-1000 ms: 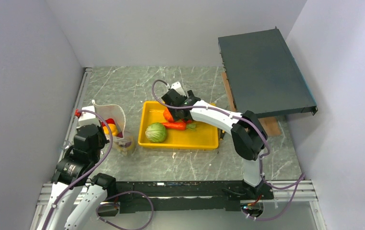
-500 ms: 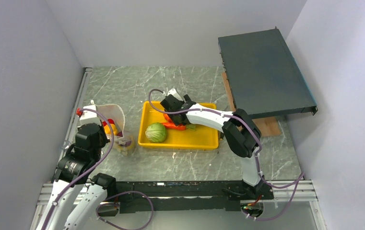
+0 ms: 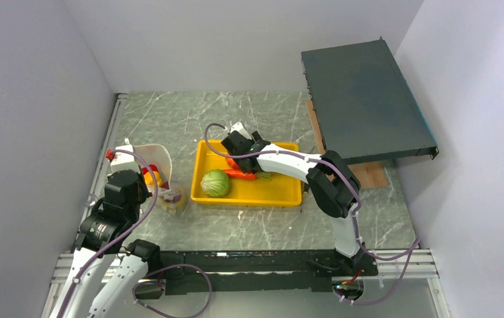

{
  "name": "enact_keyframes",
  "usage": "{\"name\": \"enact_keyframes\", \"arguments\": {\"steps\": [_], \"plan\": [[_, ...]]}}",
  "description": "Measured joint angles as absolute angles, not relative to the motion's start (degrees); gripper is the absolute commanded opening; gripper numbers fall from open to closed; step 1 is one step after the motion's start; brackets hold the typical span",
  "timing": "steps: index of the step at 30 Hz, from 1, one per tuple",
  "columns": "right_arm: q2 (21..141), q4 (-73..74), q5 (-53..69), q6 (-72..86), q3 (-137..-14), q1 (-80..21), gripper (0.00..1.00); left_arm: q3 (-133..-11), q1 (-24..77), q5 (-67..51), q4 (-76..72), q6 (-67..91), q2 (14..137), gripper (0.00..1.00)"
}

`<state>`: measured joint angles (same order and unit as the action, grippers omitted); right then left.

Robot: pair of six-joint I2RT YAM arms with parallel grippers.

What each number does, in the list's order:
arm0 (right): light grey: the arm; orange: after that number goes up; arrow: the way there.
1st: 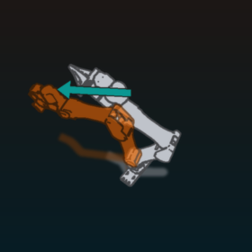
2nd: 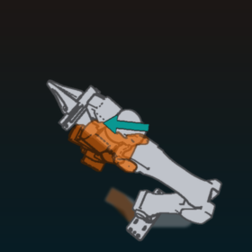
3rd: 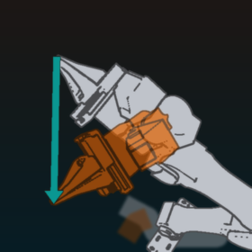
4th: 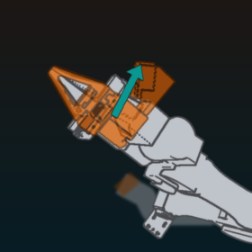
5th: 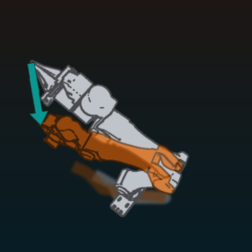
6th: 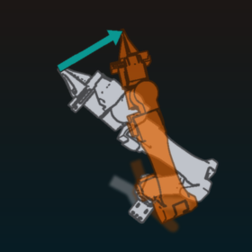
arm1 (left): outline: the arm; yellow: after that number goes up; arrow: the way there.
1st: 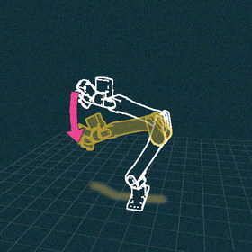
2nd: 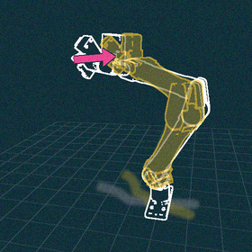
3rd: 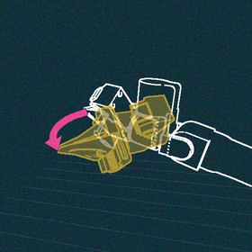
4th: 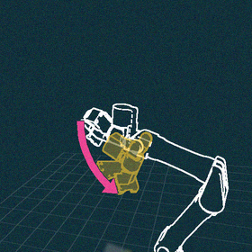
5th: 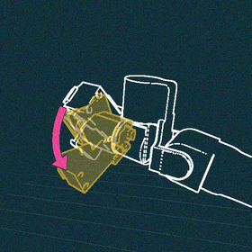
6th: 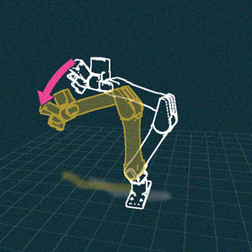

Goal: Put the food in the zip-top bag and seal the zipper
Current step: Pick up the fake fruit from the bin, then place the fake fruit in the zipper food storage bag.

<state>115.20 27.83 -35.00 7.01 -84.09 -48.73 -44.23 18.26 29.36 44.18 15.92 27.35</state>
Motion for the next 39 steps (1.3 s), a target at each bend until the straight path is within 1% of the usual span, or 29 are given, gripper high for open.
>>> {"name": "enact_keyframes", "arguments": {"steps": [2, 4, 9, 15, 17, 21, 27, 34, 39], "plan": [[115.02, 27.83, -34.85, 7.11, -83.96, -48.73, 0.41, -44.23, 18.26, 29.36, 44.16, 15.92, 27.64, 0.00], [114.28, 27.88, -33.87, 7.57, -83.55, -48.73, 0.35, -44.23, 18.26, 29.36, 44.18, 15.92, 27.92, 0.00], [110.89, 28.84, -31.90, 8.62, -82.78, -48.73, 0.29, -44.23, 18.26, 29.39, 44.16, 15.92, 27.92, 0.00], [104.09, 30.11, -30.50, 8.84, -82.98, -48.84, 0.15, -44.23, 18.26, 29.39, 44.16, 15.92, 27.92, 0.00], [102.19, 30.37, -29.10, 9.19, -83.59, -48.86, 0.12, -44.23, 18.26, 29.39, 44.16, 15.92, 27.90, 0.00], [98.94, 29.82, -22.98, 10.70, -84.93, -49.08, 0.09, -44.23, 18.26, 29.39, 44.18, 15.92, 27.83, 0.00], [94.89, 24.36, -7.86, 14.57, -85.89, -50.19, 0.08, -44.23, 18.26, 29.39, 44.21, 15.94, 27.51, 0.00], [95.59, 14.76, 10.66, 22.35, -90.24, -52.12, 0.05, -44.23, 18.26, 29.39, 44.18, 15.94, 27.40, 0.00], [98.61, 10.09, 16.60, 25.96, -94.54, -54.78, 0.05, -44.23, 18.26, 29.41, 44.21, 15.94, 27.33, 0.00]]}}
